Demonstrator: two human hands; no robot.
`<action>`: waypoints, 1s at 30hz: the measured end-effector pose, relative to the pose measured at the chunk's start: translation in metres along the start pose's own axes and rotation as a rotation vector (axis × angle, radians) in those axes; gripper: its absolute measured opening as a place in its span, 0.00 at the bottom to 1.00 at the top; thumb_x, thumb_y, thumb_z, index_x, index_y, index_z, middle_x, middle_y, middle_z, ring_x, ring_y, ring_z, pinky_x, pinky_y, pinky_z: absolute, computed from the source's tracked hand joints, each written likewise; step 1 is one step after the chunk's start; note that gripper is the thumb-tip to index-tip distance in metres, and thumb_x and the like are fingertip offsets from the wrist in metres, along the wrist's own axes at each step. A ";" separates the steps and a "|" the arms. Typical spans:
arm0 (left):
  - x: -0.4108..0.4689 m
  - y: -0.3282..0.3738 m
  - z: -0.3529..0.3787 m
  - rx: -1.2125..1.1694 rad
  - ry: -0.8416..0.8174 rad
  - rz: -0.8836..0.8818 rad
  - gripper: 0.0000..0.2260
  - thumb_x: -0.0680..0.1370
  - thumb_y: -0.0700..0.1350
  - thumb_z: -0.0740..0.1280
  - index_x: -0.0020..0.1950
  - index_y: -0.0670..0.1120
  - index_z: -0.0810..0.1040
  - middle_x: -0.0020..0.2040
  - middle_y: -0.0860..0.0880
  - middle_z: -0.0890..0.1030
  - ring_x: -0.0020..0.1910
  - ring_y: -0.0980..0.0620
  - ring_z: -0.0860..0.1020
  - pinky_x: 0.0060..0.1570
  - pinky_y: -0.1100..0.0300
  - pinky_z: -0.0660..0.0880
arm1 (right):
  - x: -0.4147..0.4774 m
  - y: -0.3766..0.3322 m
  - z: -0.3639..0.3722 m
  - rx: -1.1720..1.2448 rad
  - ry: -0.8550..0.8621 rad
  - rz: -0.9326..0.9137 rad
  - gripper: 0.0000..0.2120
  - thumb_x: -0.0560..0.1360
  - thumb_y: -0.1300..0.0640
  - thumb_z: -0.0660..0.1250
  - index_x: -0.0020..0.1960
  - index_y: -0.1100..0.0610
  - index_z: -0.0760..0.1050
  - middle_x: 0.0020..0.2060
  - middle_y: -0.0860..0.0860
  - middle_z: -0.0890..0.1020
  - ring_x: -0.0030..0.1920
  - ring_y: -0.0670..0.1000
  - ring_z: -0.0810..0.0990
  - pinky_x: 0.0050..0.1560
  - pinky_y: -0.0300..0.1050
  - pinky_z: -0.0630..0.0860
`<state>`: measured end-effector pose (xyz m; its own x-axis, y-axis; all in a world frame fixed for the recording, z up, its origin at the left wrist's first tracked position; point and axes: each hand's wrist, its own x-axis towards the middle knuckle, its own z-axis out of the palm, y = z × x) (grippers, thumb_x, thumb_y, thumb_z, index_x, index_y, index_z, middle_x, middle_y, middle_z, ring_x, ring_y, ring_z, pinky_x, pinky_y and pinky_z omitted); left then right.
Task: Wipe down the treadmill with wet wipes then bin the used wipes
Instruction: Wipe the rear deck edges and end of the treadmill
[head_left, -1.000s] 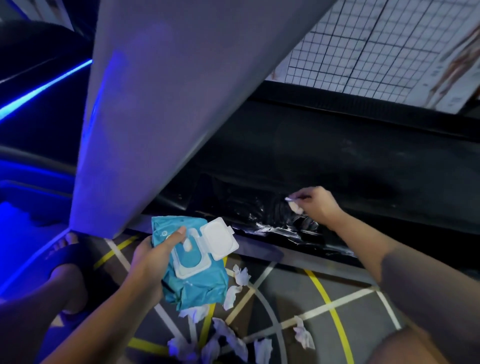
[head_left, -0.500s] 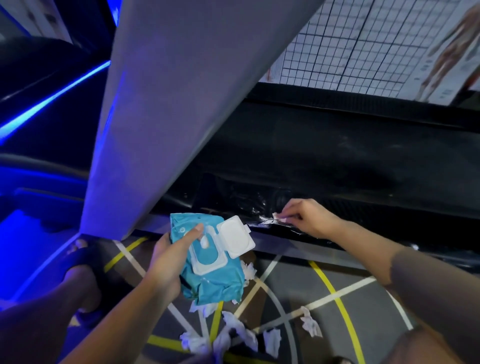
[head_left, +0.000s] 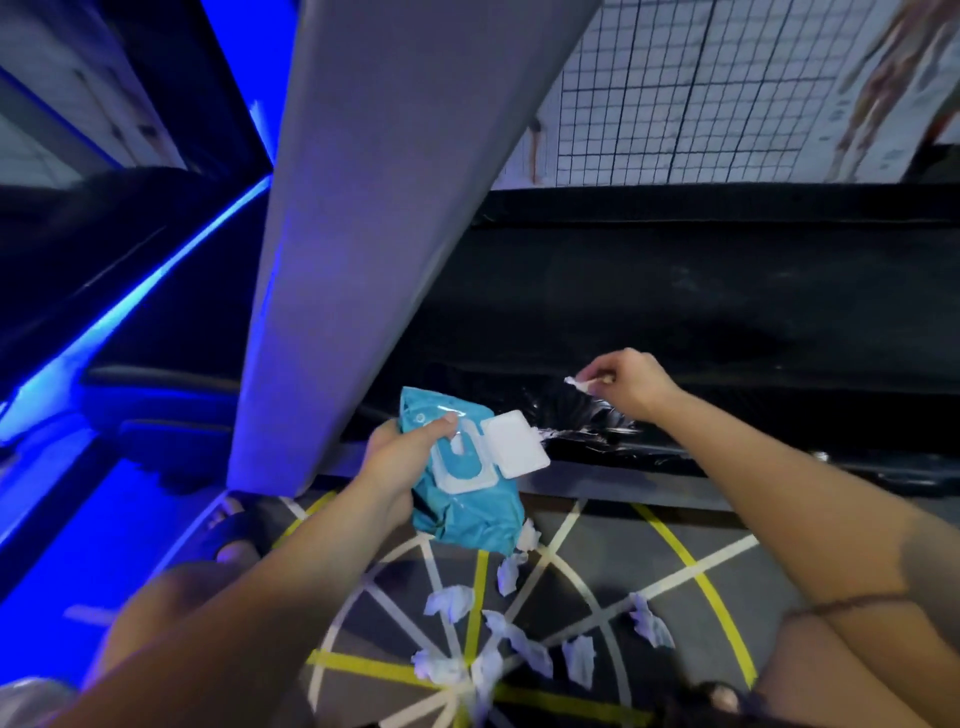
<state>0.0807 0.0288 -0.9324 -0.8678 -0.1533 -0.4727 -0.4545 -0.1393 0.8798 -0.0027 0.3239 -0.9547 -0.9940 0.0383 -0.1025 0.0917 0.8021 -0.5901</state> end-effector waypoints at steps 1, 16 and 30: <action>-0.003 0.005 0.002 0.019 -0.024 0.012 0.13 0.78 0.43 0.77 0.59 0.37 0.84 0.50 0.39 0.88 0.50 0.38 0.87 0.54 0.40 0.84 | -0.002 -0.003 0.000 0.003 0.000 0.004 0.06 0.78 0.58 0.71 0.52 0.51 0.85 0.48 0.49 0.83 0.48 0.47 0.79 0.48 0.37 0.71; 0.004 0.041 0.071 0.279 -0.181 0.131 0.15 0.73 0.42 0.81 0.56 0.41 0.83 0.46 0.42 0.88 0.43 0.43 0.88 0.51 0.42 0.85 | -0.011 0.019 0.001 0.063 0.080 0.209 0.07 0.77 0.61 0.68 0.49 0.57 0.85 0.46 0.56 0.86 0.48 0.55 0.84 0.55 0.48 0.80; 0.045 -0.005 0.005 0.224 0.009 0.154 0.12 0.74 0.45 0.81 0.54 0.44 0.83 0.47 0.43 0.88 0.47 0.39 0.87 0.53 0.36 0.84 | 0.024 0.038 0.036 -0.194 -0.057 0.143 0.11 0.81 0.63 0.64 0.57 0.56 0.83 0.58 0.56 0.82 0.54 0.55 0.82 0.56 0.47 0.80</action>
<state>0.0432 0.0273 -0.9573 -0.9289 -0.1649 -0.3315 -0.3509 0.1060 0.9304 -0.0210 0.3340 -1.0078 -0.9661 0.1305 -0.2228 0.2131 0.8904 -0.4023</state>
